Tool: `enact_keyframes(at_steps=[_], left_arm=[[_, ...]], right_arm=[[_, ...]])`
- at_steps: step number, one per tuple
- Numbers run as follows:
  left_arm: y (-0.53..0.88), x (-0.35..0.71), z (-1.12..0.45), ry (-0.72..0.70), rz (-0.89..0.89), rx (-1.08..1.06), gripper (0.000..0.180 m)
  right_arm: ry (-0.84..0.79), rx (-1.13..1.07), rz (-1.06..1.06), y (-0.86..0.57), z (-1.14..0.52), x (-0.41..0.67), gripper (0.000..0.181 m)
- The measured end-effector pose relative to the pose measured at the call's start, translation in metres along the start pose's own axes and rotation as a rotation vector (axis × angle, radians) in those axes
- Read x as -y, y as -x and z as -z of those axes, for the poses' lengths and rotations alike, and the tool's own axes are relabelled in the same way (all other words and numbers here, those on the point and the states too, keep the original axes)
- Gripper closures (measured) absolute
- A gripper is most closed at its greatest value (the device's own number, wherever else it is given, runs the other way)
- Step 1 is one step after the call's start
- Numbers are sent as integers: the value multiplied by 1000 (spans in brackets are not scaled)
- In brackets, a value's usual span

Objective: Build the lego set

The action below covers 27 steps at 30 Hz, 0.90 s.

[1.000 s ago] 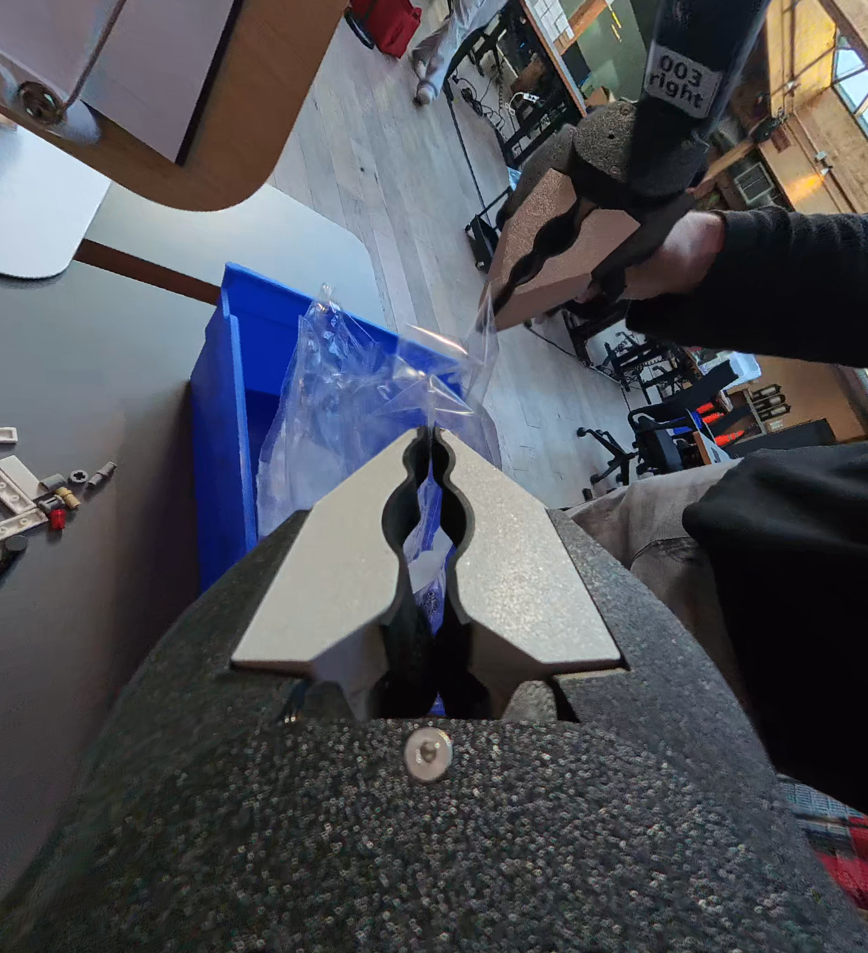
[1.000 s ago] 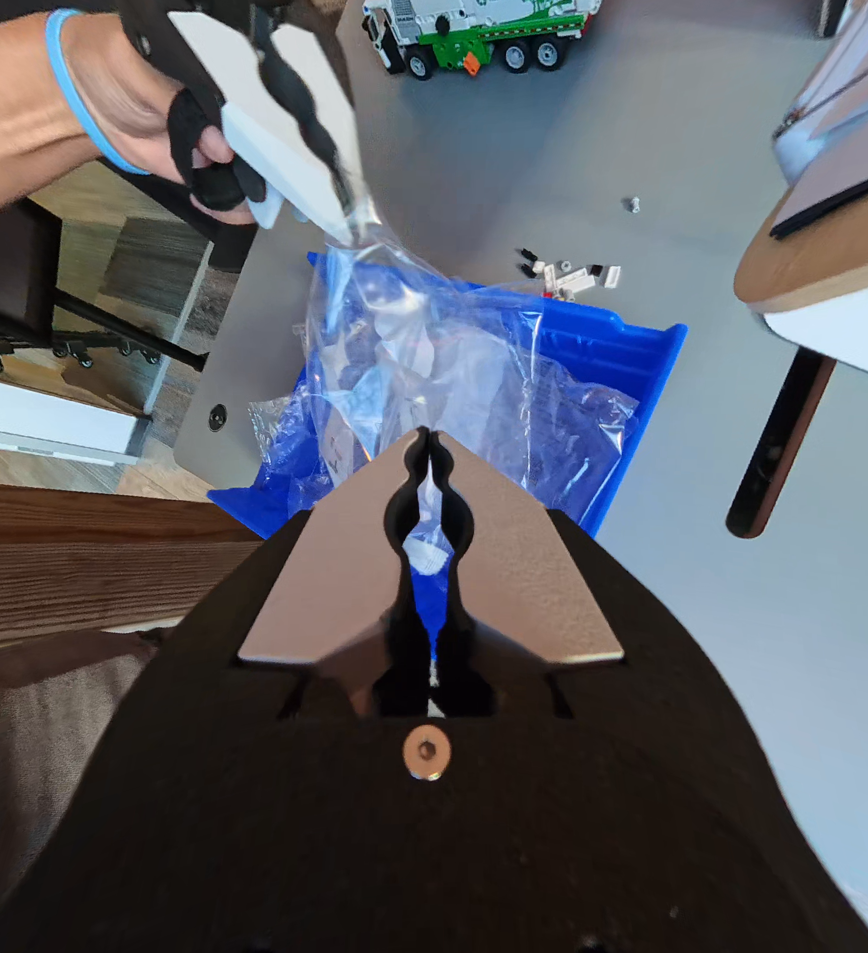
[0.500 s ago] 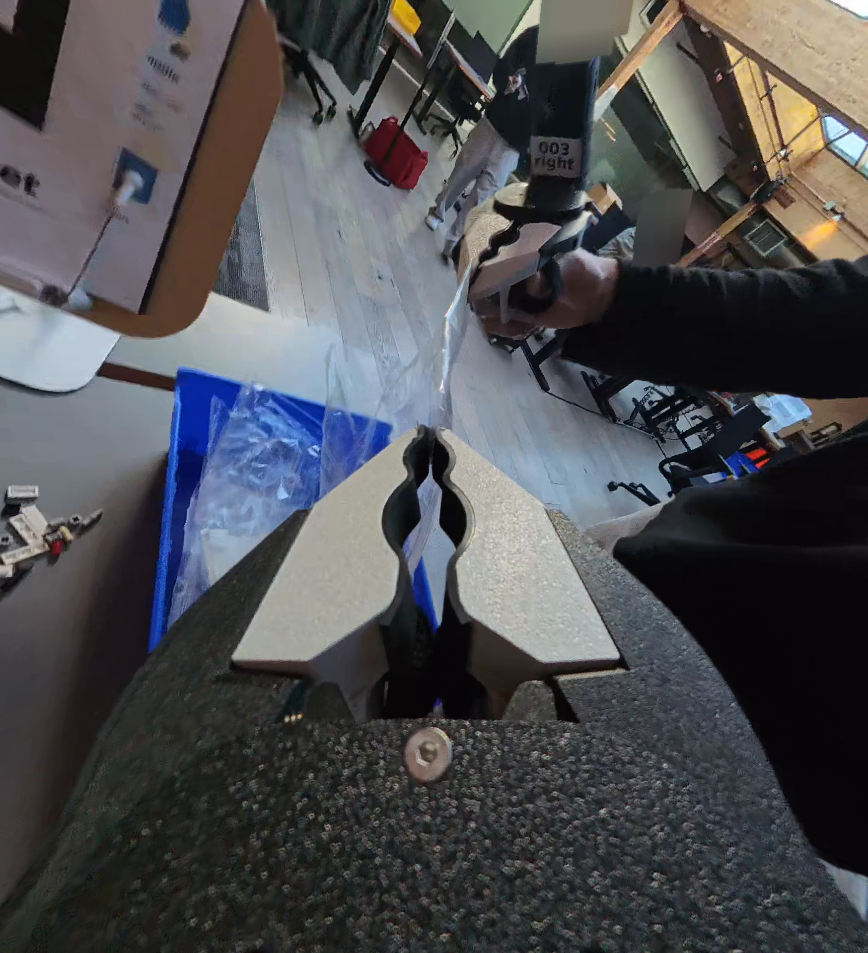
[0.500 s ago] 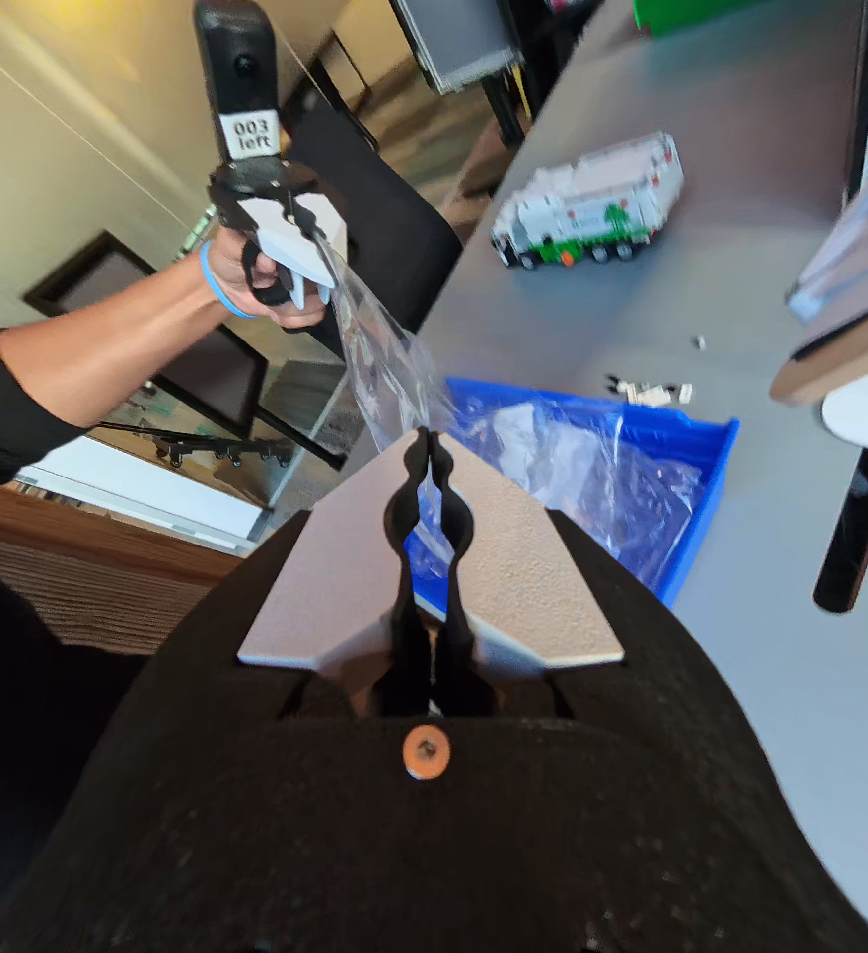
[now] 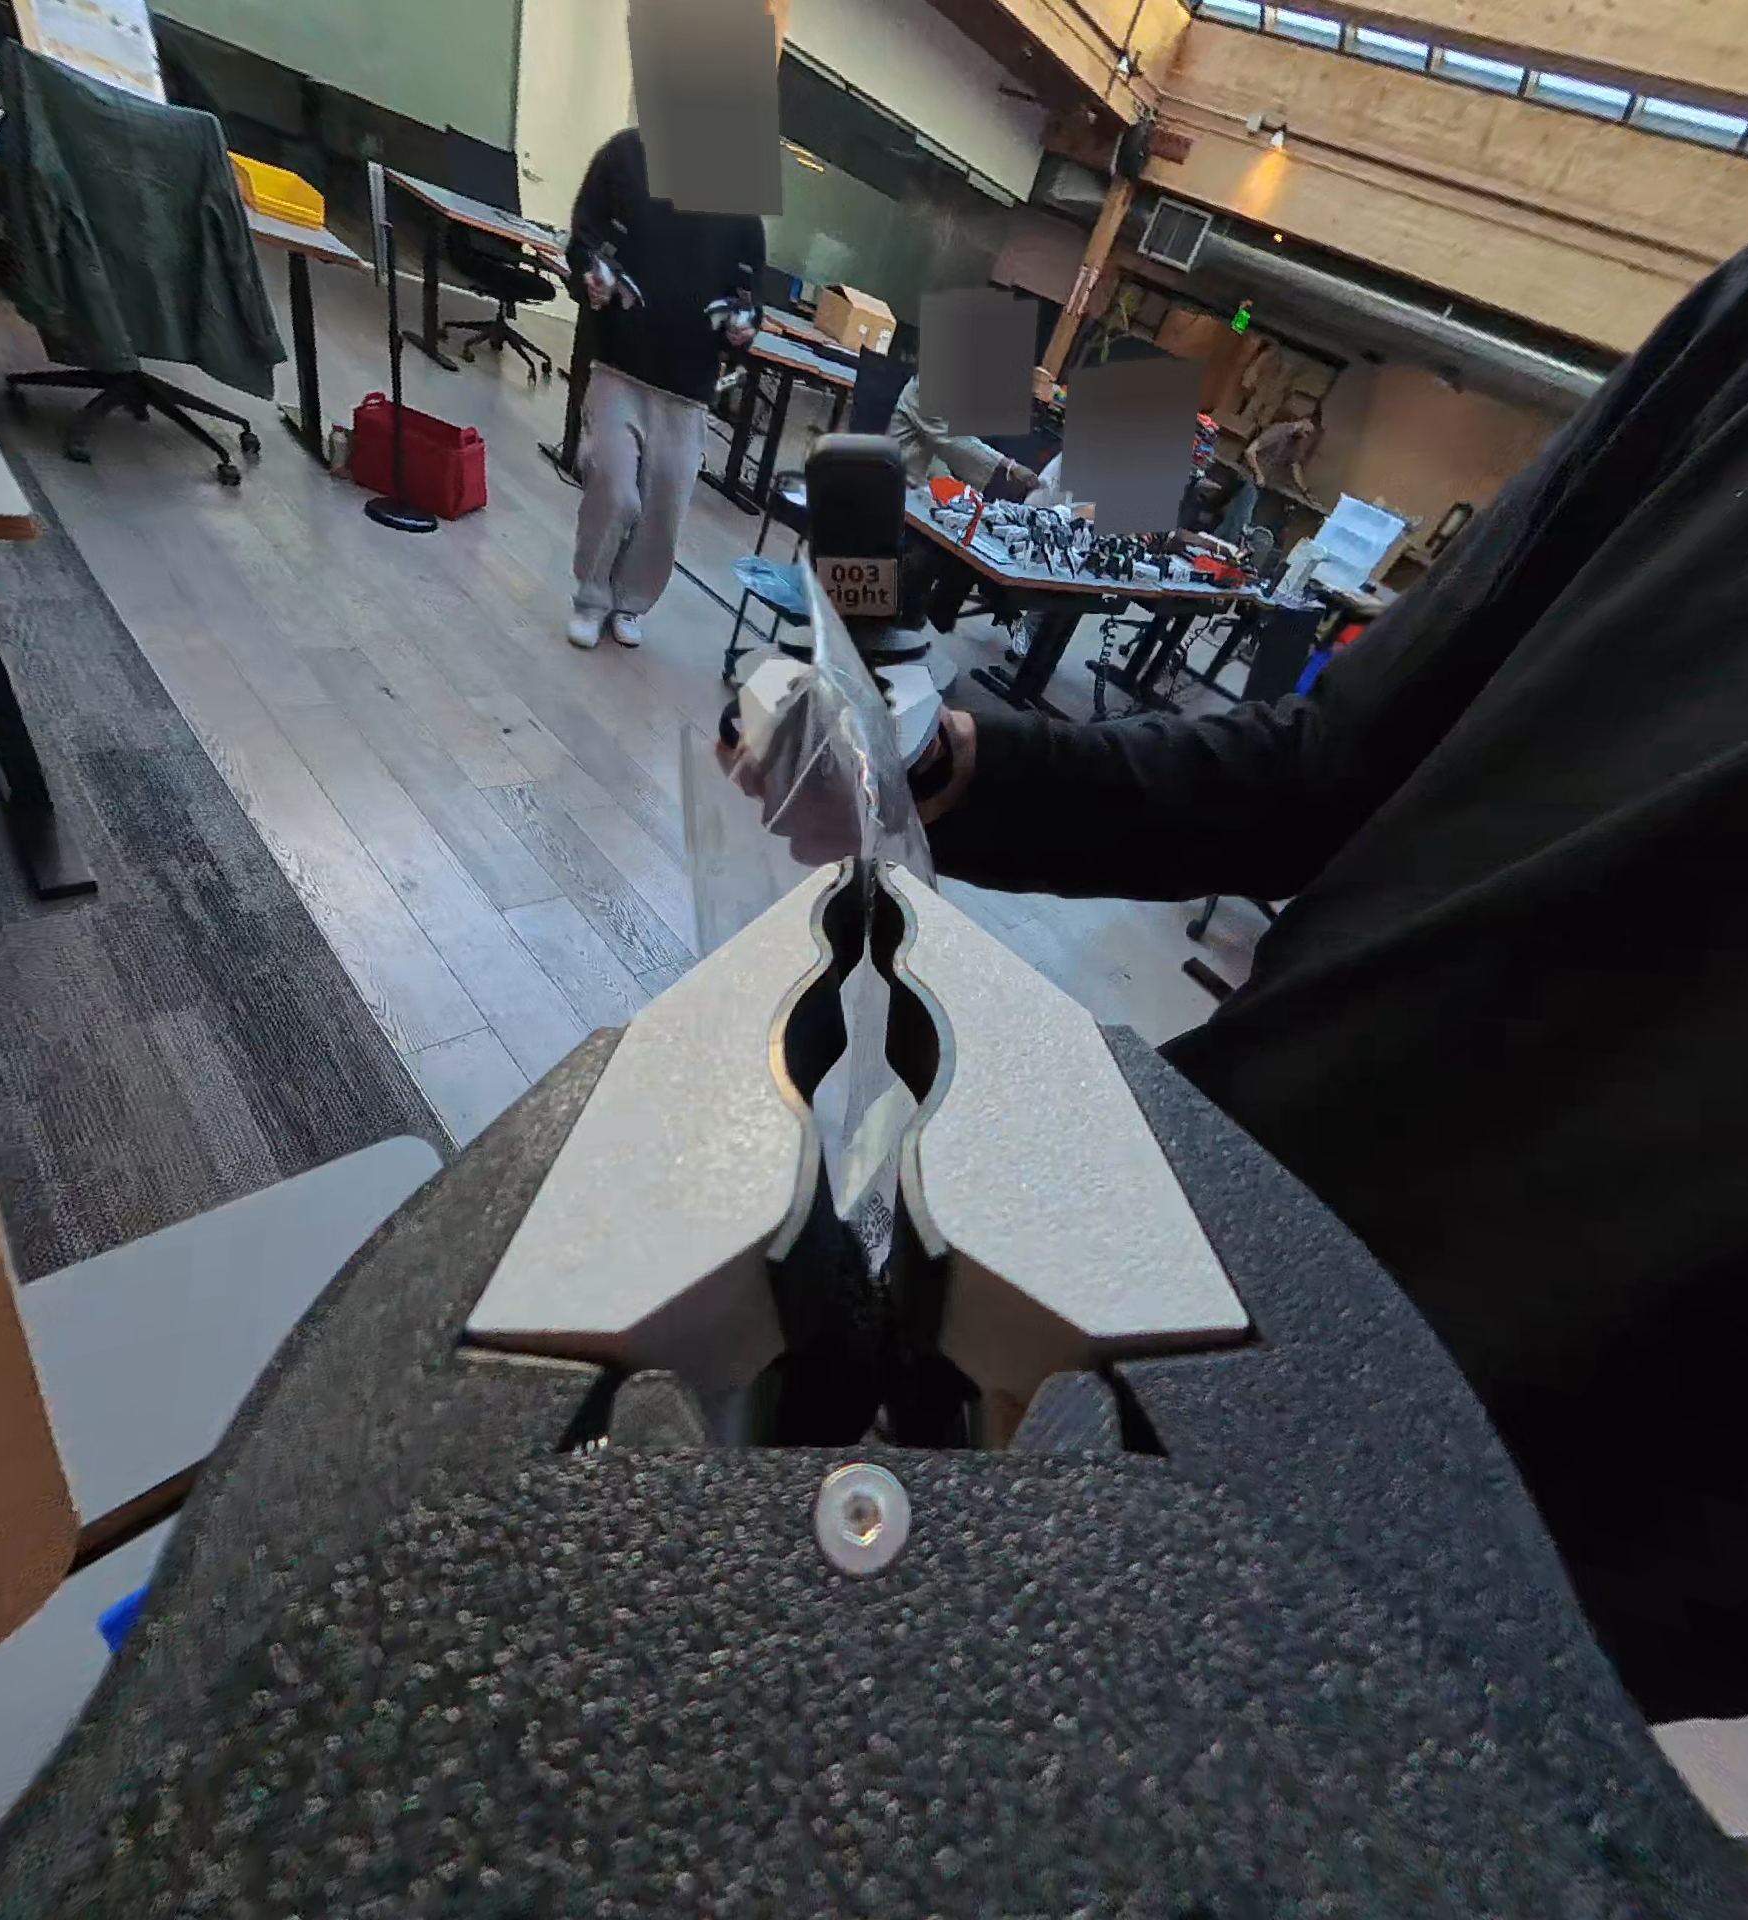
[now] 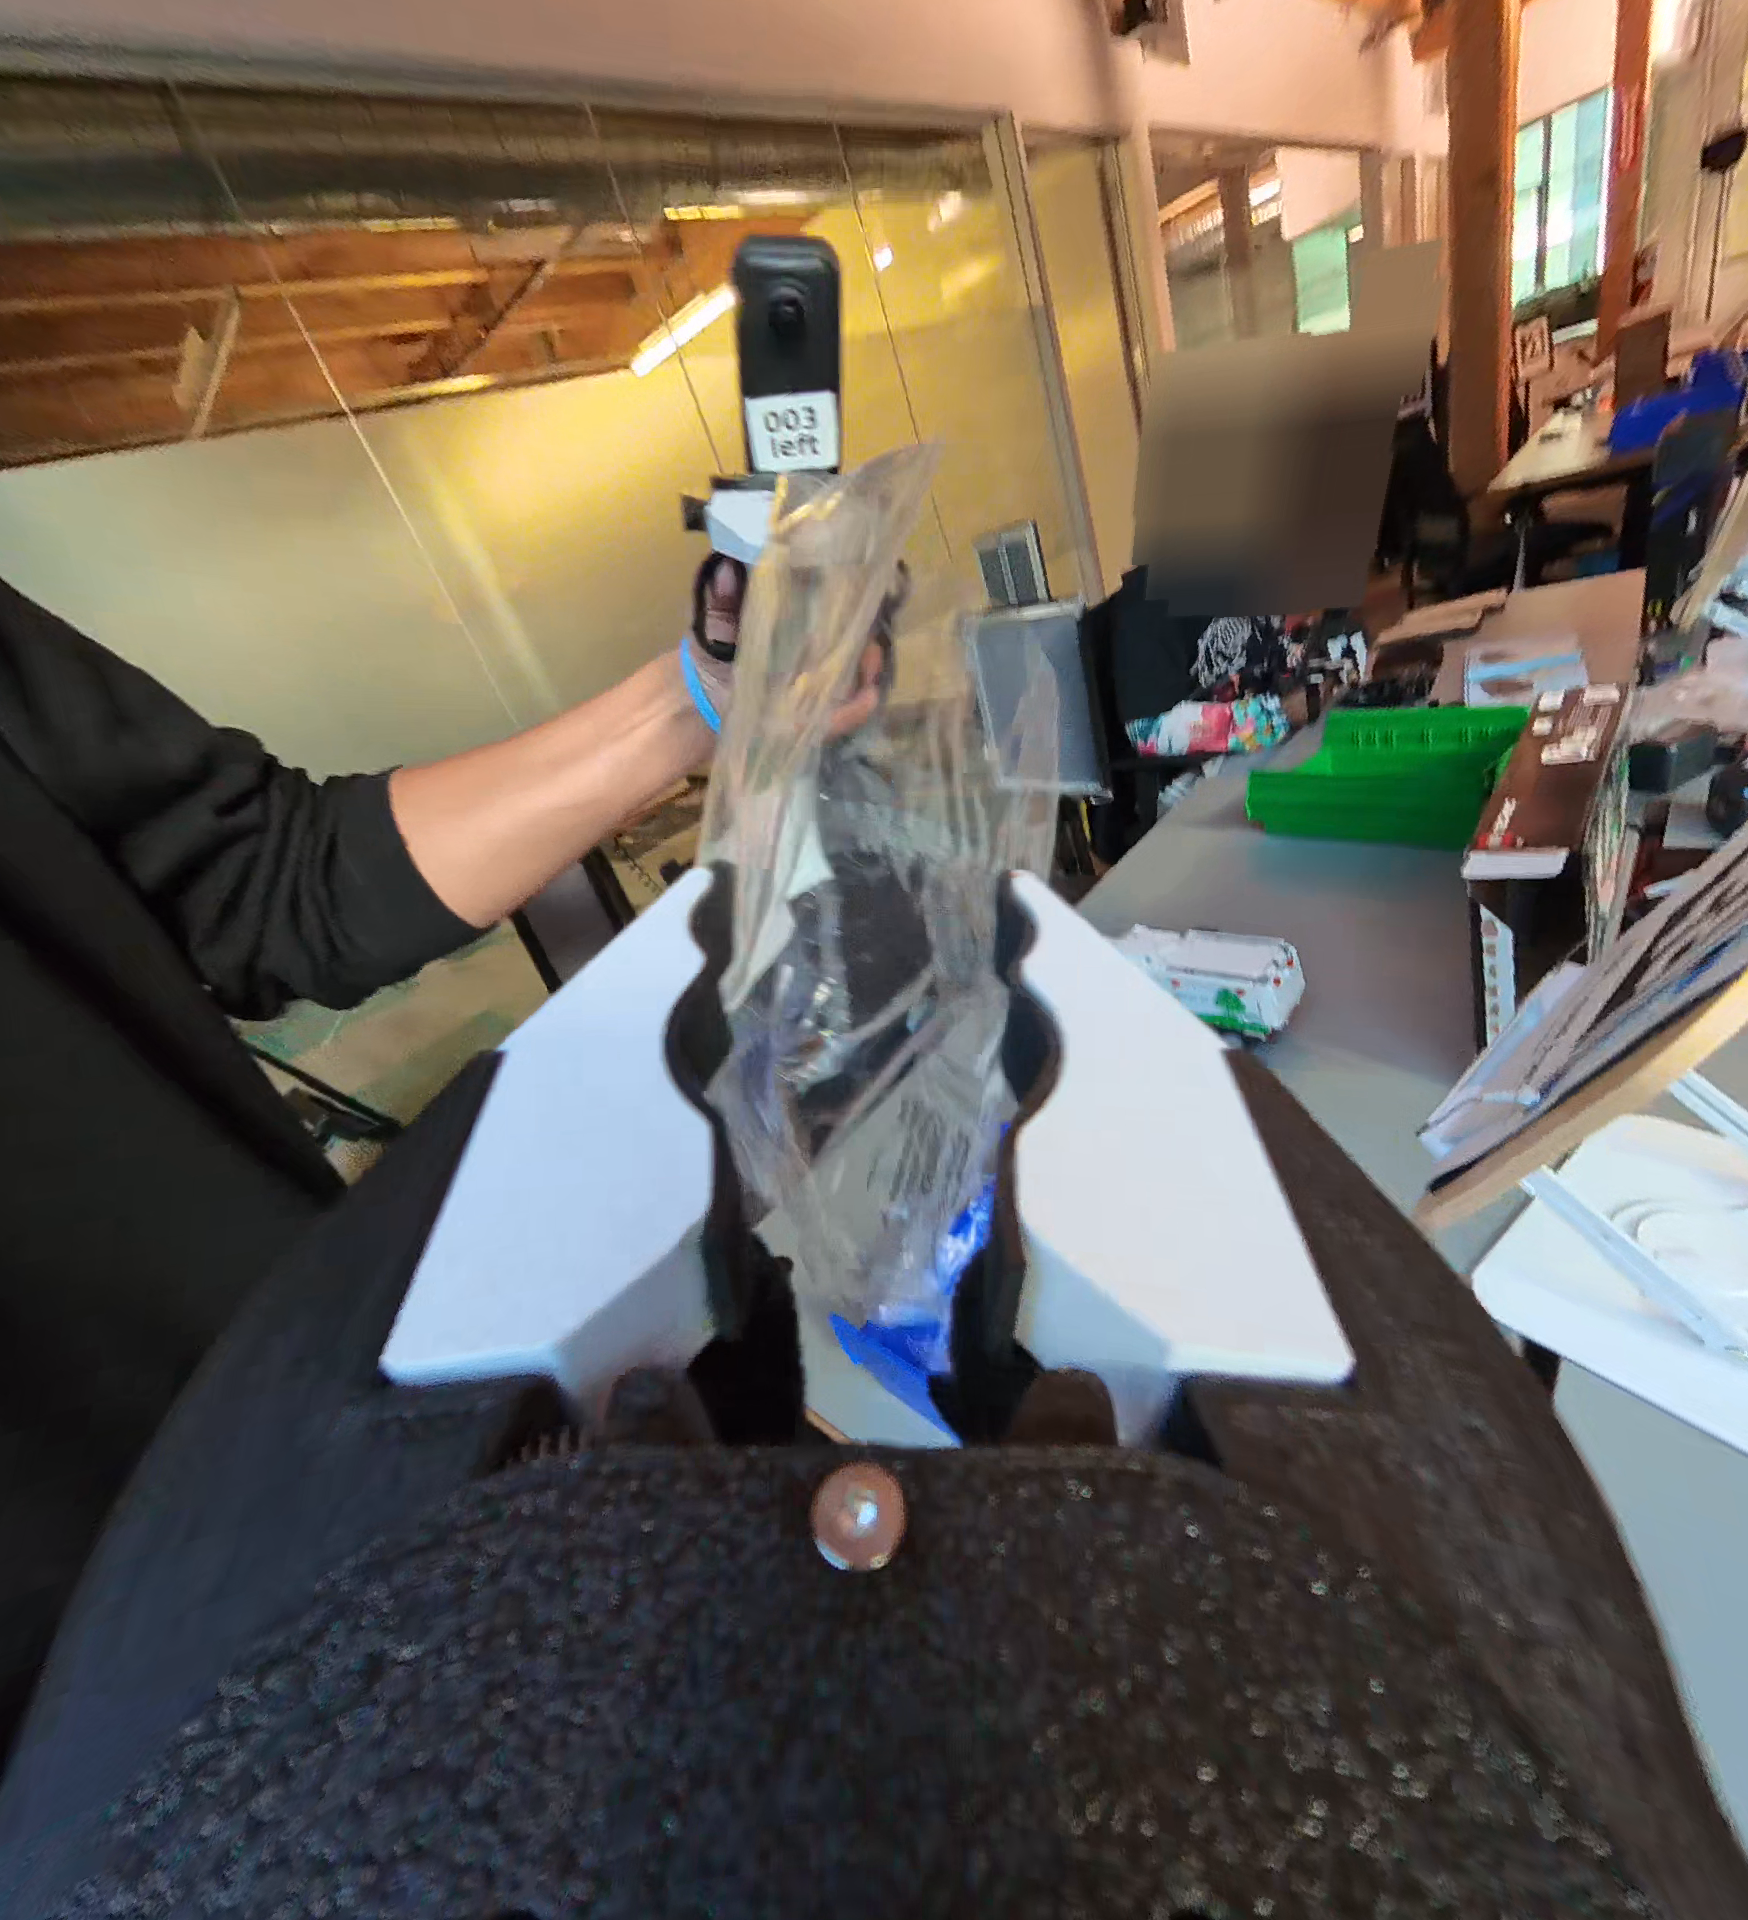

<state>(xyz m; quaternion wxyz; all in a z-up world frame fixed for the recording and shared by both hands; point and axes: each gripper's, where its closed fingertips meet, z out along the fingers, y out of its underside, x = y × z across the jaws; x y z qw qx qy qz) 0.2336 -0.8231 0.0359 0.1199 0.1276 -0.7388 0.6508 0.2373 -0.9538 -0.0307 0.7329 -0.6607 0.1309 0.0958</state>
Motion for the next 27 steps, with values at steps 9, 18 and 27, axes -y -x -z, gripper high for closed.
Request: enact_keyframes(at_steps=[9,18,27], left_arm=[[-5,20,-97,45,-75,50,180],[-32,10,-172,-56,-3,-50,139],[-45,-43,-298,-15,154,-189,109]], right_arm=[[-11,-150,-9,35,99,35,181],[34,-284,79,84,168,80,181],[-278,-310,48,127,251,126,181]])
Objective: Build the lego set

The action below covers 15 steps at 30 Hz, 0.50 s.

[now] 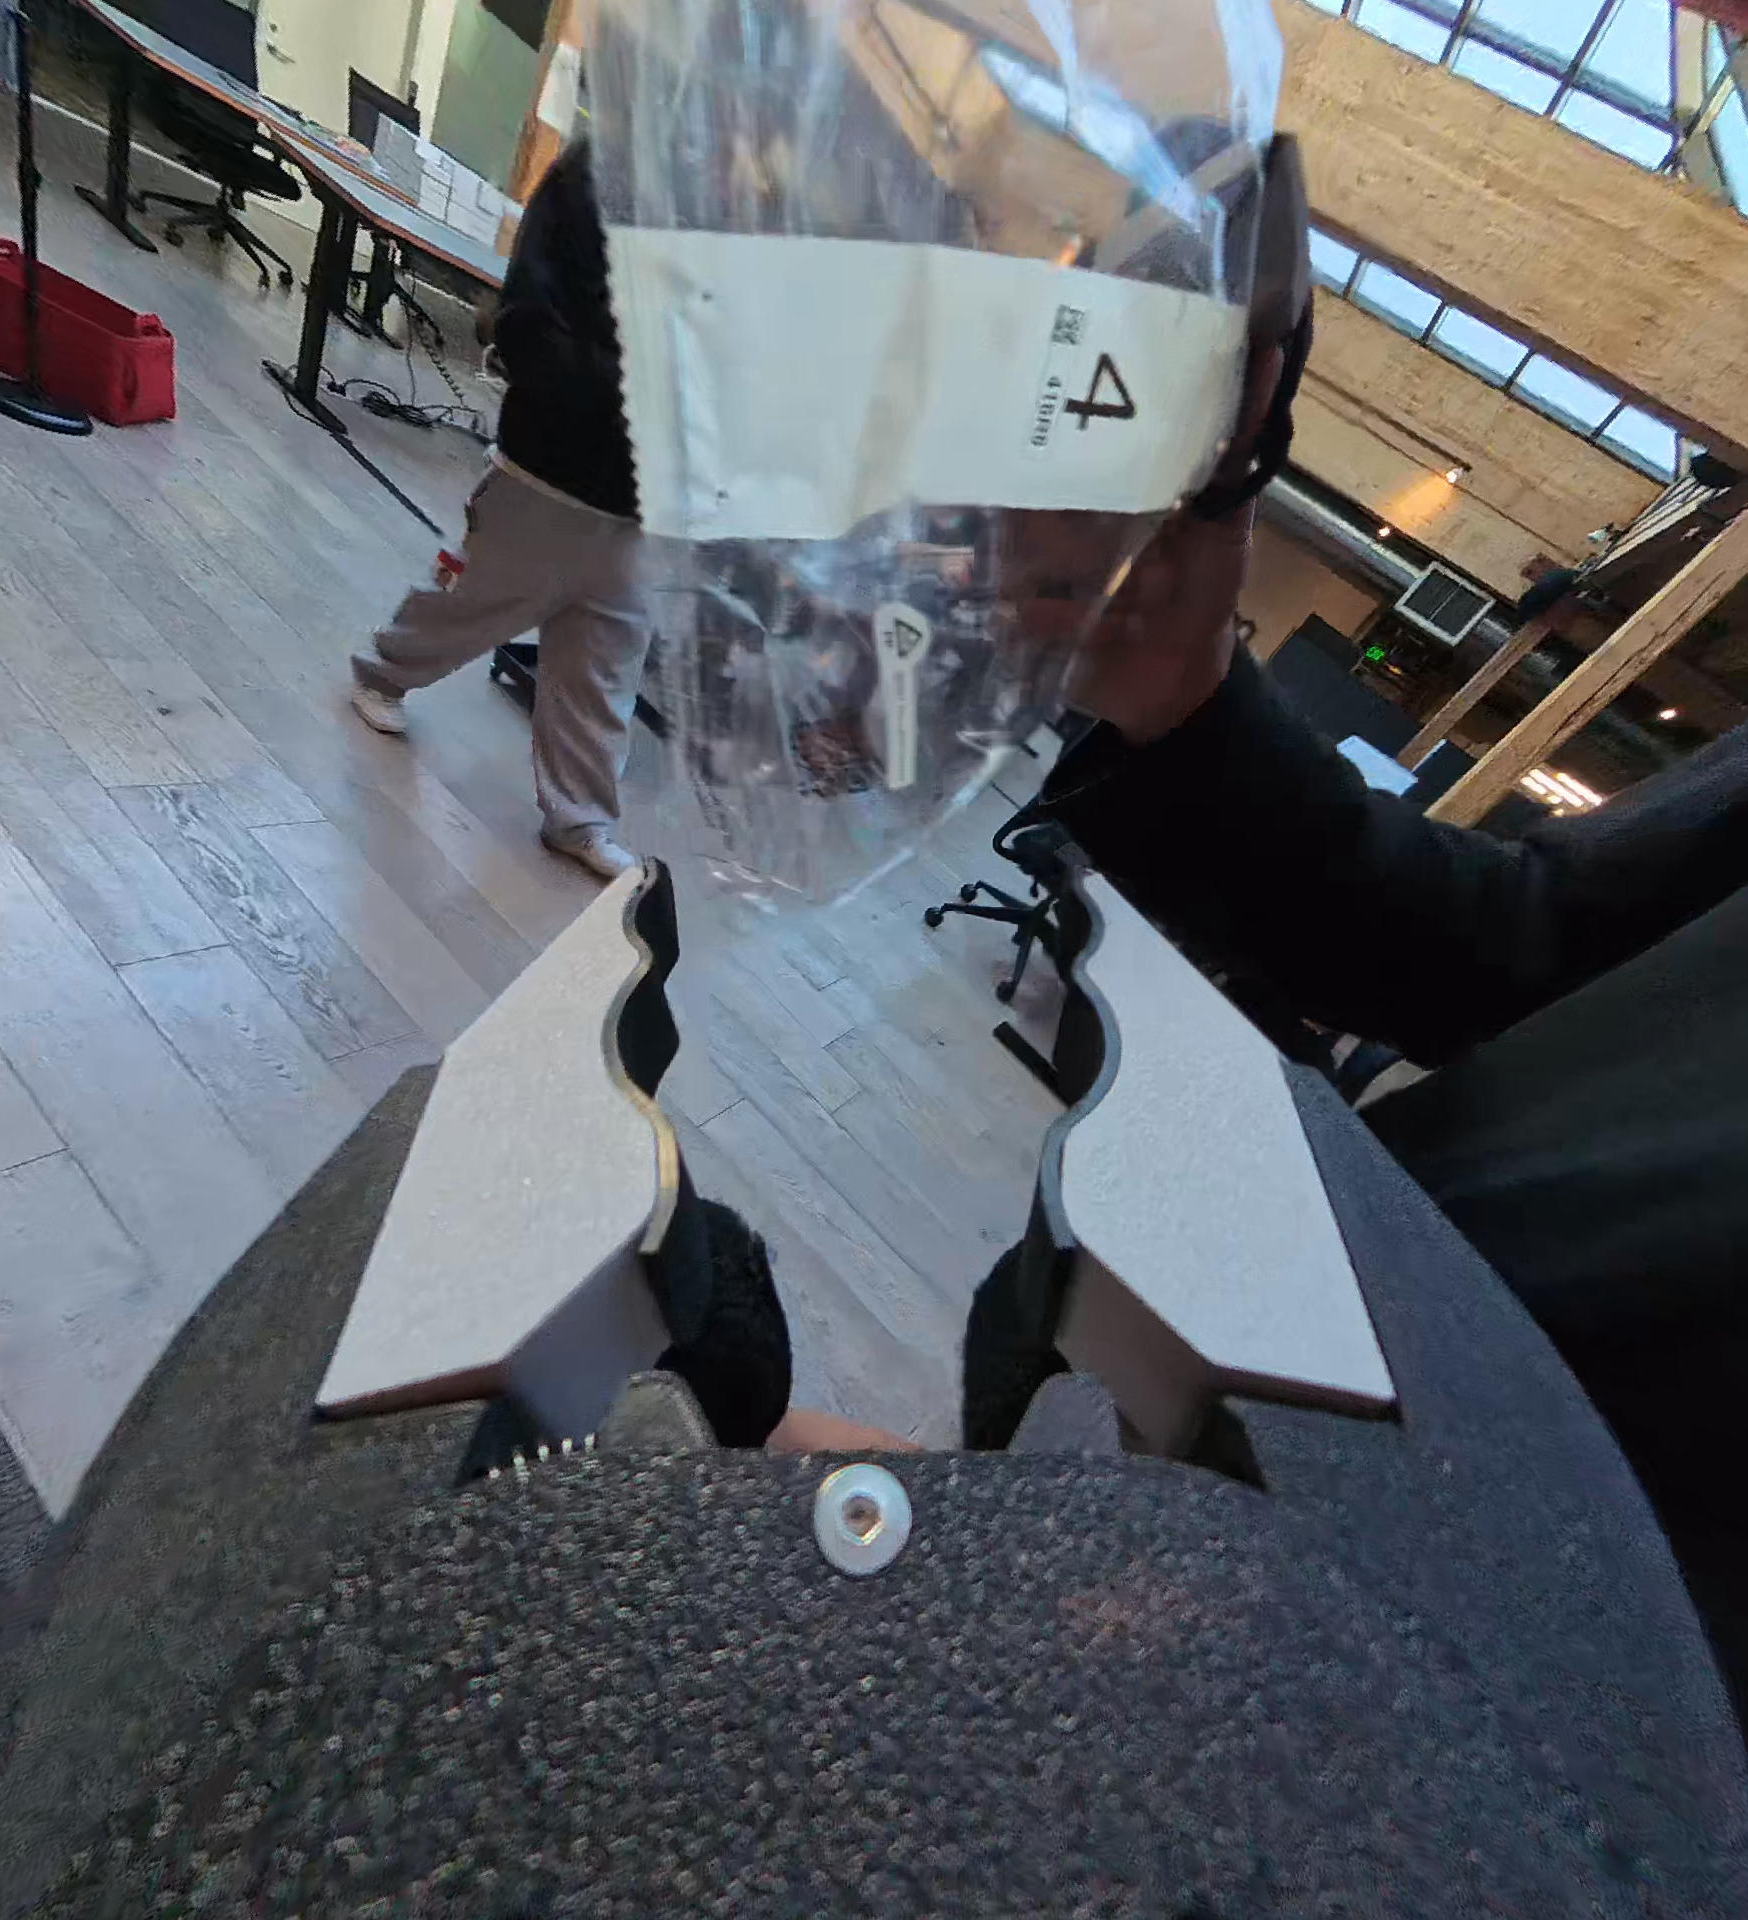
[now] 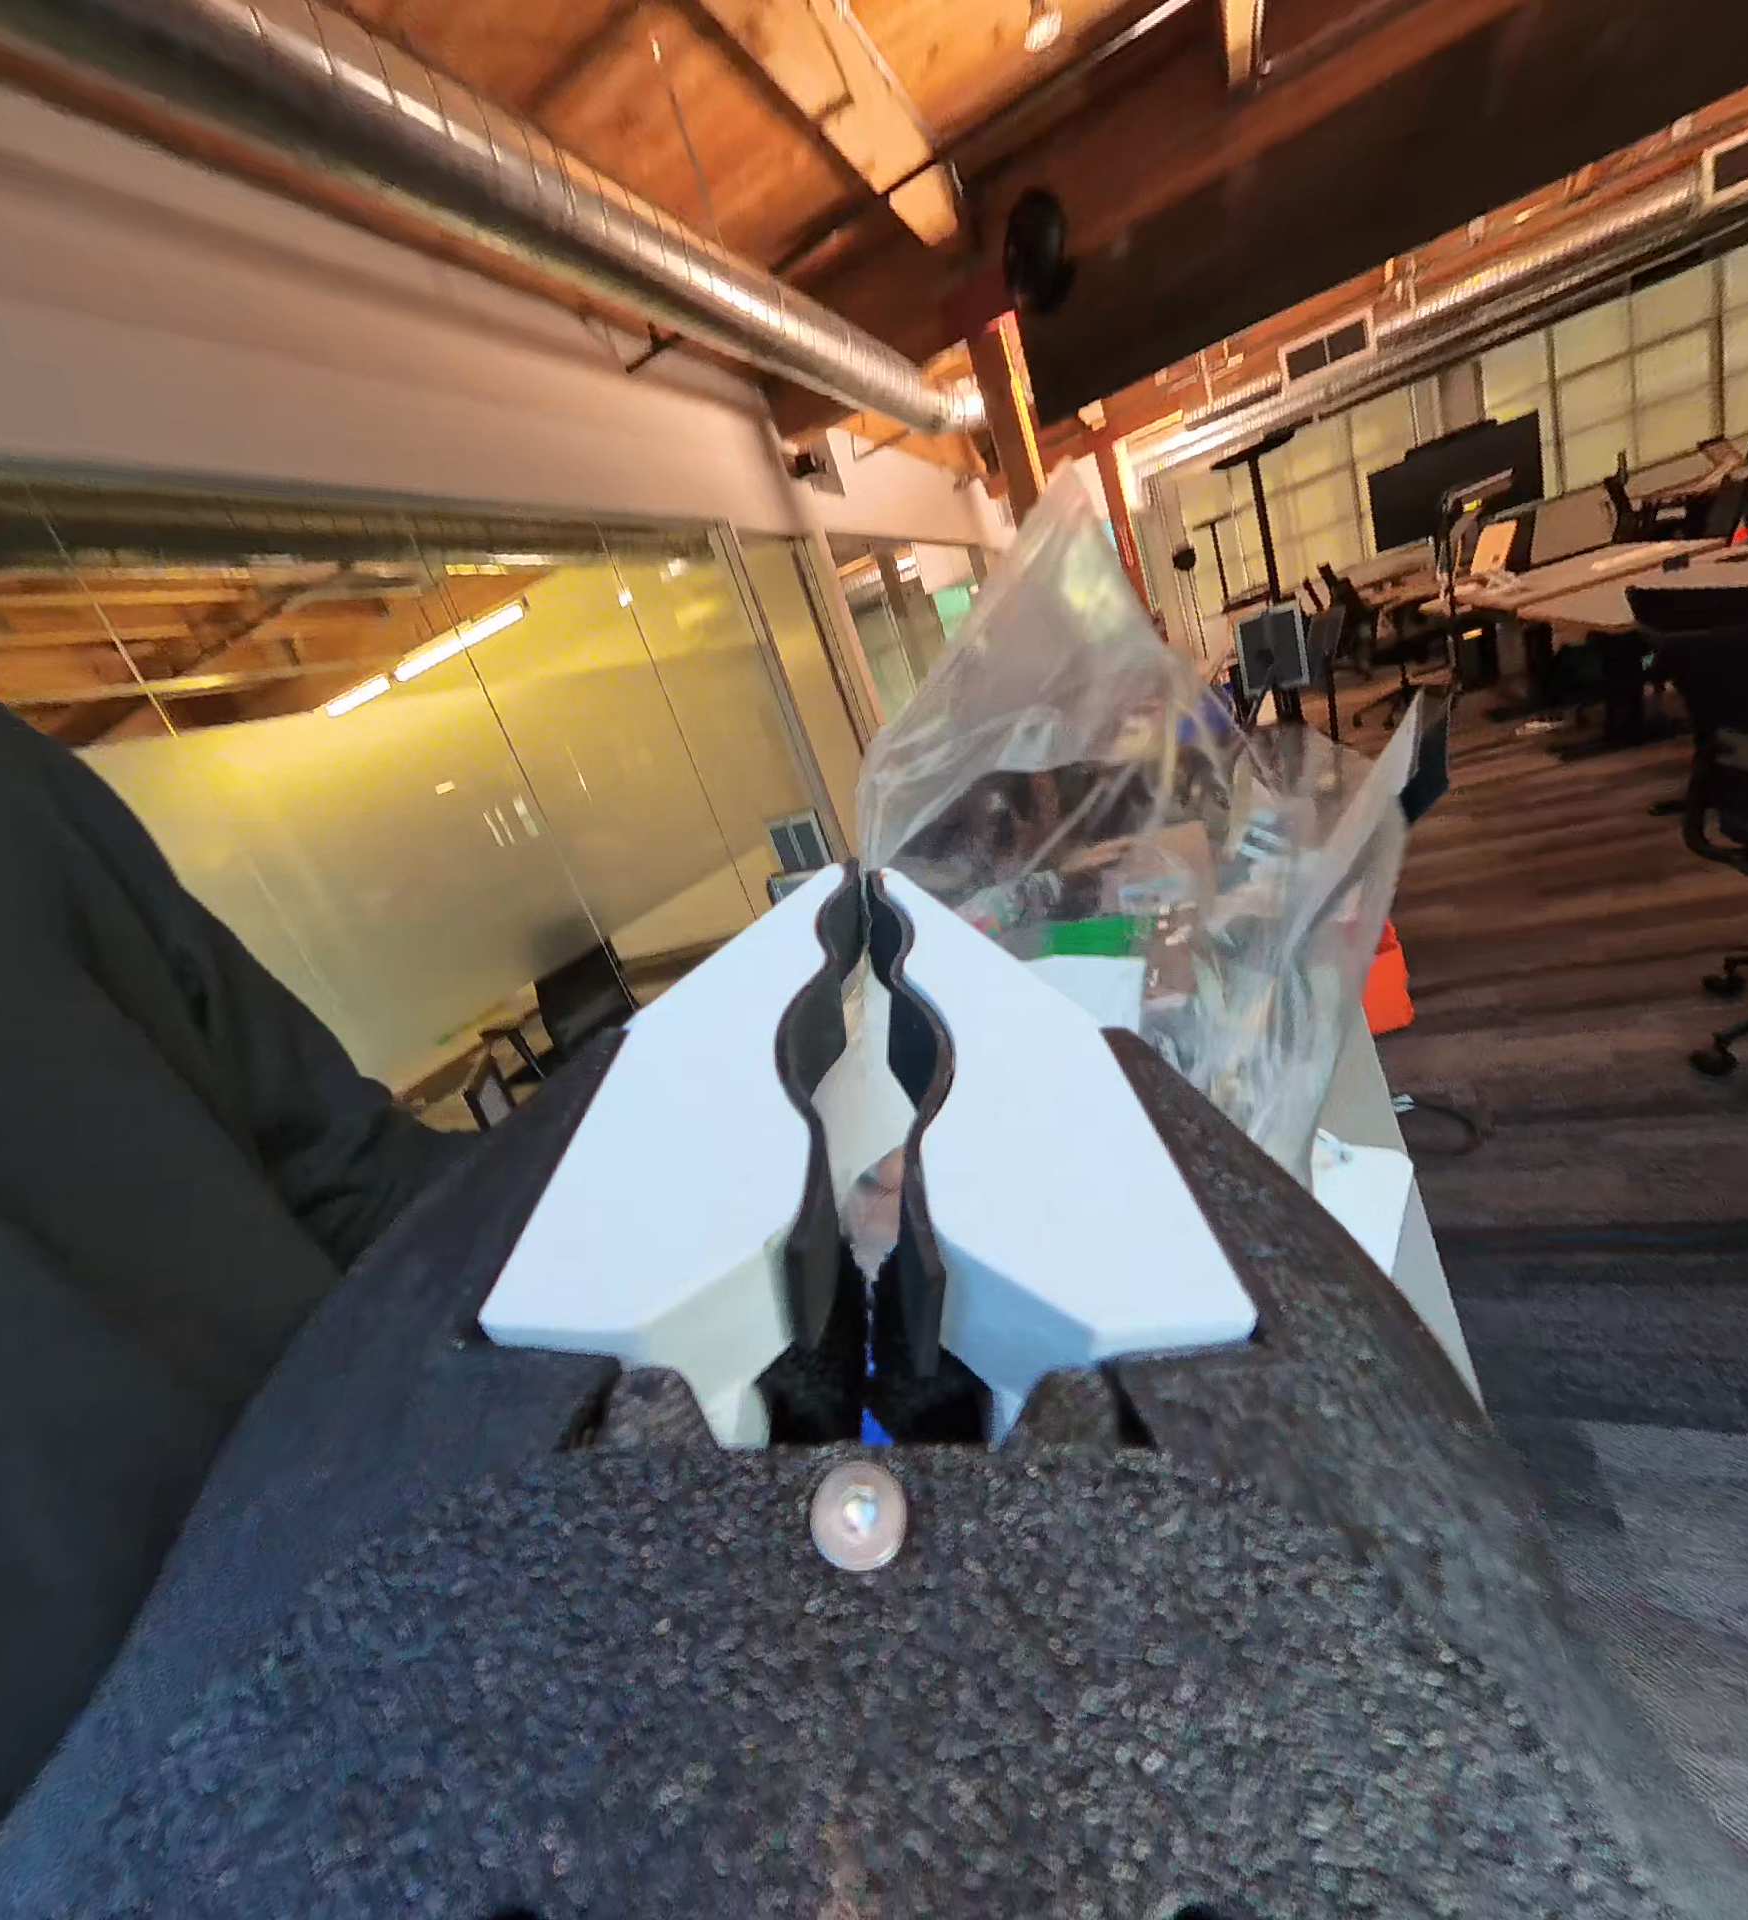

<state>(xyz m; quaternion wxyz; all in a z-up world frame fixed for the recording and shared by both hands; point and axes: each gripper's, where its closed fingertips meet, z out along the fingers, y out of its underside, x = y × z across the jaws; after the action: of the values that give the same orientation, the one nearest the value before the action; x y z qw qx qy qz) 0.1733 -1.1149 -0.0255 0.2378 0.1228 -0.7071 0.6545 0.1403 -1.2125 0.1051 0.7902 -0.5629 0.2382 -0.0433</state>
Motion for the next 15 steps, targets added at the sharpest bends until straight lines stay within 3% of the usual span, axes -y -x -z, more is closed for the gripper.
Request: enact_keyframes(at_steps=[5,8,10,12,15], left_arm=[[-8,-18,-68,-33,159,-226,97],[-36,-41,-101,6,261,-447,117],[-54,-49,-111,-10,327,-601,153],[-67,-54,-121,-26,383,-694,157],[-75,-64,-138,5,362,-705,177]], right_arm=[[-108,3,-33,13,42,11,181],[-129,-43,-32,15,65,12,181],[-140,-83,-20,16,81,15,181],[-153,-120,-7,16,97,18,181],[-127,-184,11,17,116,15,181]])
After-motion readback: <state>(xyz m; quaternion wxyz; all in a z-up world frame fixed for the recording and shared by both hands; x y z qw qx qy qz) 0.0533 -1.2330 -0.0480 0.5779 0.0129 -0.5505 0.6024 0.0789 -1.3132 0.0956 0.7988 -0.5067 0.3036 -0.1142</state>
